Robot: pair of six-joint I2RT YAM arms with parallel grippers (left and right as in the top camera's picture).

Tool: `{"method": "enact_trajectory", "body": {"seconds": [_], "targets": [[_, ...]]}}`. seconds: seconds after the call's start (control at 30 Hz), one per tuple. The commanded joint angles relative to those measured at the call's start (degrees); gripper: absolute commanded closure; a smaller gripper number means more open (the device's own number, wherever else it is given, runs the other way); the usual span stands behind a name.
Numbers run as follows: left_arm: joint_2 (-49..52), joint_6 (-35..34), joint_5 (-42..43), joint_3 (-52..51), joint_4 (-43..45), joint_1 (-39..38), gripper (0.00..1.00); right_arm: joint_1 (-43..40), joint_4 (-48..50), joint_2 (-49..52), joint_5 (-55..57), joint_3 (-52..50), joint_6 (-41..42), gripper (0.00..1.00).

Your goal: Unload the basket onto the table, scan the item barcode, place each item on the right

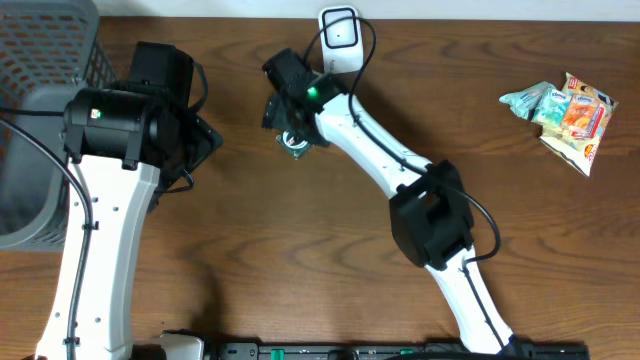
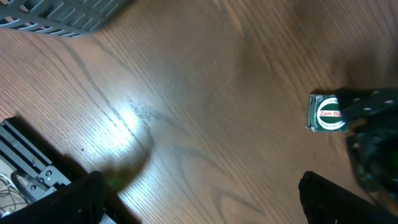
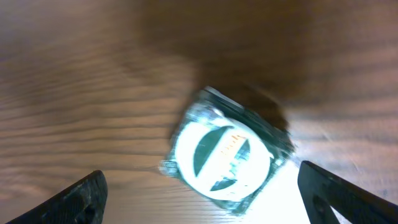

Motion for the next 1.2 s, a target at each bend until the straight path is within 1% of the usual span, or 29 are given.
{"method": "enact_trajectory", "body": {"seconds": [0.0,0.2,0.37,0.47,0.53,0.57,0.77,0.9,0.93,1.03,1.1,1.17], "targets": [[0.13,-0.33,-0.35,-0.09,-0.37,0.28,0.02,0.76,0.15,0.76,5.2,-2.58,7.26,0.09],[0.13,-0.33,-0.35,-0.09,-0.37,0.28,0.02,0.81,4.39,0.79,6.01,-7.58,6.99,0.11],[0.13,-0.33,-0.35,-0.09,-0.37,0.28,0.02,0.37,3.08,0.79,6.01,-8.55,4.74,0.15],[0.13,-0.33,-0.35,-0.09,-0.37,0.28,0.02,-0.33,-0.35,0.74,6.03,-8.33,1.9,0.16],[0.13,-0.33,-0.33,-0.09,-0.37,0.28,0.04,-0.85,-3.87,0.74,6.27,-8.22,1.53,0.16],[0.13,-0.33,-0.35,-0.09,-0.37,0.28,0.02,-1.2,-5.97,0.74,6.6,-8.22,1.36,0.16],[0.13,-0.33,-0.35,-0.09,-0.37,0.28,0.02,-3.54,-18.45,-0.24,8.83,-8.17,0.68,0.16],[0.13,-0.33,-0.35,-0.09,-0.37,0.28,0.02,-4.24,-20.87,-2.32,8.74,-8.17,-10.01,0.15],[0.13,-0.33,-0.35,-0.09,-0.37,0.28,0.02,-4.22,-20.83,-3.15,8.74,-8.17,-13.68,0.12],[0.13,-0.33,-0.35,-0.09,-0.37,0.28,0.02,-3.93,-19.67,-4.85,8.74,-8.15,-21.14,0.06],[0.13,-0.33,-0.35,-0.09,-0.37,0.28,0.02,-3.65,-17.97,-5.27,8.66,-8.17,-24.33,0.01],[0.13,-0.33,-0.35,-0.09,-0.37,0.28,0.02,-3.41,-16.24,-5.25,7.48,-8.17,-26.34,0.01]]}}
